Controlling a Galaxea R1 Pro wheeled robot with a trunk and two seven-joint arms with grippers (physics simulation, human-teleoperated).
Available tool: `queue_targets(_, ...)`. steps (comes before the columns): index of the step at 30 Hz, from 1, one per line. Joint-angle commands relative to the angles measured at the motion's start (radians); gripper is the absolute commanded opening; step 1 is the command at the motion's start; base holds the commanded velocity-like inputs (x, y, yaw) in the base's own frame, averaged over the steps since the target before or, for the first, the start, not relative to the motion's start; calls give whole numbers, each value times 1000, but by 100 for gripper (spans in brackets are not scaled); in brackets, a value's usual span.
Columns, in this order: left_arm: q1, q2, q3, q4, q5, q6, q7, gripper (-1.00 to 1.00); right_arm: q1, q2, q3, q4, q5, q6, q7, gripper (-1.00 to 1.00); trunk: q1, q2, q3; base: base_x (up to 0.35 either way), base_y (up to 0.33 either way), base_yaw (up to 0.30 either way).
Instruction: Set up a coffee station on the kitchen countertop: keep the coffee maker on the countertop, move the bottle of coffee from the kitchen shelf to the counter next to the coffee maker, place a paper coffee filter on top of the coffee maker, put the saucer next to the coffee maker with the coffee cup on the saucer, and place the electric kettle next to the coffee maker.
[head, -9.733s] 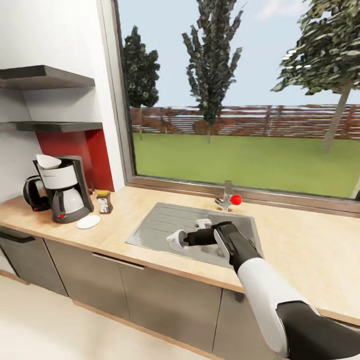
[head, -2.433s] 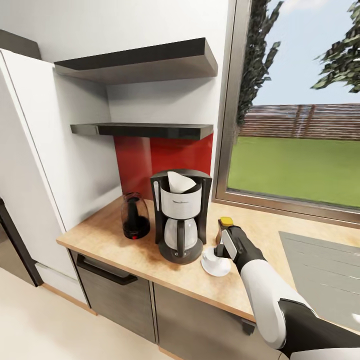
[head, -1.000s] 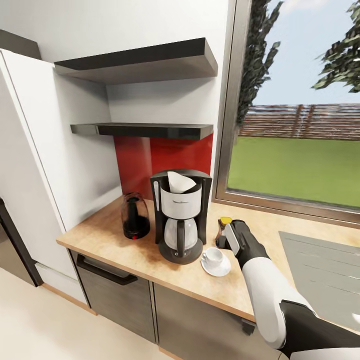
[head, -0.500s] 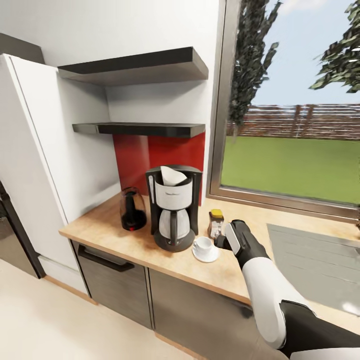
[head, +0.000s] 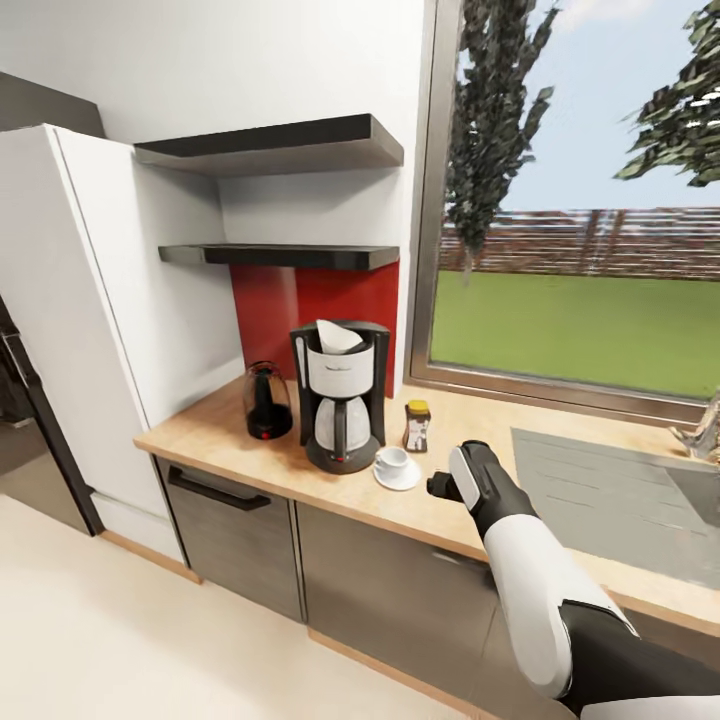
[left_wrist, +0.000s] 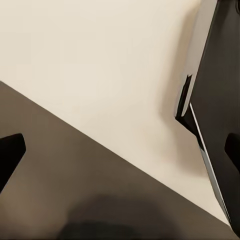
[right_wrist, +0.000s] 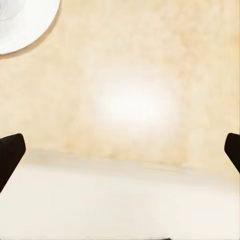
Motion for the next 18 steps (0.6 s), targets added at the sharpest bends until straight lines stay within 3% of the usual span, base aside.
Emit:
queue_targets(1, 1, 0, 6, -1, 7, -4, -1, 100, 0, 1, -4, 1, -7, 1, -6, 100, 0, -1, 0, -338, 72, 0)
queue_targets(6, 0, 0, 6, -1, 7, -4, -1, 100, 0, 1, -1, 32, -7, 0, 70, 100, 0, -1, 0, -319, 82, 0)
queue_targets(8, 0, 0, 6, -1, 6, -4, -1, 100, 0, 1, 2, 55, -4, -1, 161, 100, 0, -1, 0, -147, 38, 0)
queue_targets(9, -1, 0, 6, -1, 5, -5, -1, 100, 3, 1, 17, 73, 2, -7, 243, 100, 0, -1, 0, -59, 15, 0)
queue_targets(11, -2, 0, 6, -1, 5, -5, -1, 100, 17, 1, 84, 100, 26, -67, 347, 100, 0, -1, 0, -25, 6, 0)
queue_targets(12, -3, 0, 6, -1, 5, -5, -1, 100, 34, 1, 145, 121, 46, -133, 389, 100, 0, -1, 0, -10, 3, 0)
queue_targets(15, -3, 0, 6, -1, 5, -5, -1, 100, 66, 1, 265, 207, 73, -272, 447, 100, 0, -1, 0, -4, 1, 0)
queue_targets(16, -4, 0, 6, -1, 5, -6, -1, 100, 72, 1, 302, 282, 78, -344, 461, 100, 0, -1, 0, -1, 0, 0)
queue_targets(18, -4, -1, 6, -1, 5, -6, -1, 100, 76, 1, 322, 363, 81, -419, 468, 100, 0, -1, 0, -1, 0, 0)
